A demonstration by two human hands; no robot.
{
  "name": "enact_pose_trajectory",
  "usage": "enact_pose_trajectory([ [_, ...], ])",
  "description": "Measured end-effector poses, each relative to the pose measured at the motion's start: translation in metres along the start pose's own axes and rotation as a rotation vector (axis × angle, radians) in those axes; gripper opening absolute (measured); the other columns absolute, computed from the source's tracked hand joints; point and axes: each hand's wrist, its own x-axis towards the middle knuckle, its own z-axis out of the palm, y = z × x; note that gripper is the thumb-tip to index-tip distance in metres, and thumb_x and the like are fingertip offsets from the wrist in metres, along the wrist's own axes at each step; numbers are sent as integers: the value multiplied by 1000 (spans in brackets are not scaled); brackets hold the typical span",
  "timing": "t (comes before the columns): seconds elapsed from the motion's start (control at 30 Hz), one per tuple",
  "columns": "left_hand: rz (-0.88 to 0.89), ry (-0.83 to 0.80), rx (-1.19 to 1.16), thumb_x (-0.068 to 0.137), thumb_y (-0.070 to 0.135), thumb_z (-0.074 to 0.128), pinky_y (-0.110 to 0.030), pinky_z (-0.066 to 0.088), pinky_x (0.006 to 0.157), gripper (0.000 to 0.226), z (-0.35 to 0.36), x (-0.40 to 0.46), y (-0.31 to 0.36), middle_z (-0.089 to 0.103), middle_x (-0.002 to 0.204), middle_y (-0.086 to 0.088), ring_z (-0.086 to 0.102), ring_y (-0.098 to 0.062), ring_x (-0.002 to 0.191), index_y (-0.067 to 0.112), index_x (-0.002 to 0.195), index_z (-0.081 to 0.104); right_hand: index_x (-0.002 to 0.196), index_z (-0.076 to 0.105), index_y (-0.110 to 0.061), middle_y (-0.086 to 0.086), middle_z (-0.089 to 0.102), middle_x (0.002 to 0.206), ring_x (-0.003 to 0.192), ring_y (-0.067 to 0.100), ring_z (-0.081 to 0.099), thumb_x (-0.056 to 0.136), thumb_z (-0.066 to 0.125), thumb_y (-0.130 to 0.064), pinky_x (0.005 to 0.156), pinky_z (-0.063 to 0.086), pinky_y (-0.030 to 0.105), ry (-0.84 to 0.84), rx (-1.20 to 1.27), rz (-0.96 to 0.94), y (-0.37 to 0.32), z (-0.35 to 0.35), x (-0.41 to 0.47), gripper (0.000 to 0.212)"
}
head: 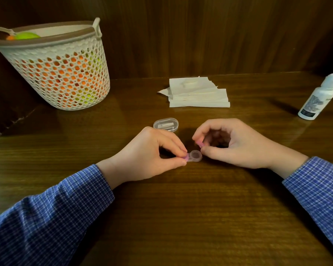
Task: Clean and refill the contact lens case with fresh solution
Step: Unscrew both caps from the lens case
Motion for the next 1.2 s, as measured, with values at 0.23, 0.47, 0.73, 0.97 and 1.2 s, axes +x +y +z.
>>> enact_pose_trajectory([
  [0.23, 0, 1, -8, 88, 19, 82, -19, 59, 86, 17, 1, 0, 0, 78, 104, 11, 73, -2, 99, 18, 105, 83, 99, 75, -20, -6, 77, 97, 93, 14, 75, 84, 82, -8, 84, 64, 32, 147, 48, 57, 8, 0, 5, 21],
  [0.47, 3, 14, -25, 88, 20, 82, -20, 60, 86, 17, 3, 0, 0, 78, 103, 11, 73, -3, 99, 19, 104, 83, 91, 77, -39, -22, 76, 94, 93, -5, 69, 82, 81, -45, 84, 61, 28, 251, -215, 139, 10, 7, 10, 11],
  [0.73, 14, 12, -38, 88, 19, 82, -23, 60, 87, 15, 4, 1, -2, 78, 104, 11, 73, -5, 100, 19, 104, 82, 82, 70, -35, -23, 77, 96, 97, -13, 68, 80, 82, -43, 89, 59, 27, 226, -212, 166, 8, 10, 11, 14],
  [0.97, 20, 8, -42, 88, 17, 82, -28, 62, 85, 14, 4, 1, -3, 78, 102, 10, 74, -10, 100, 19, 102, 81, 94, 68, -36, -19, 72, 101, 96, 3, 67, 76, 74, -45, 79, 62, 32, 242, -193, 61, -3, 2, 4, 21],
  [1.2, 21, 8, -21, 88, 19, 82, -25, 60, 87, 14, 3, 1, -2, 77, 100, 11, 73, -9, 100, 20, 101, 81, 87, 63, -34, -13, 72, 99, 107, 10, 71, 77, 86, -37, 83, 60, 32, 42, -203, -52, -11, 5, -2, 25],
])
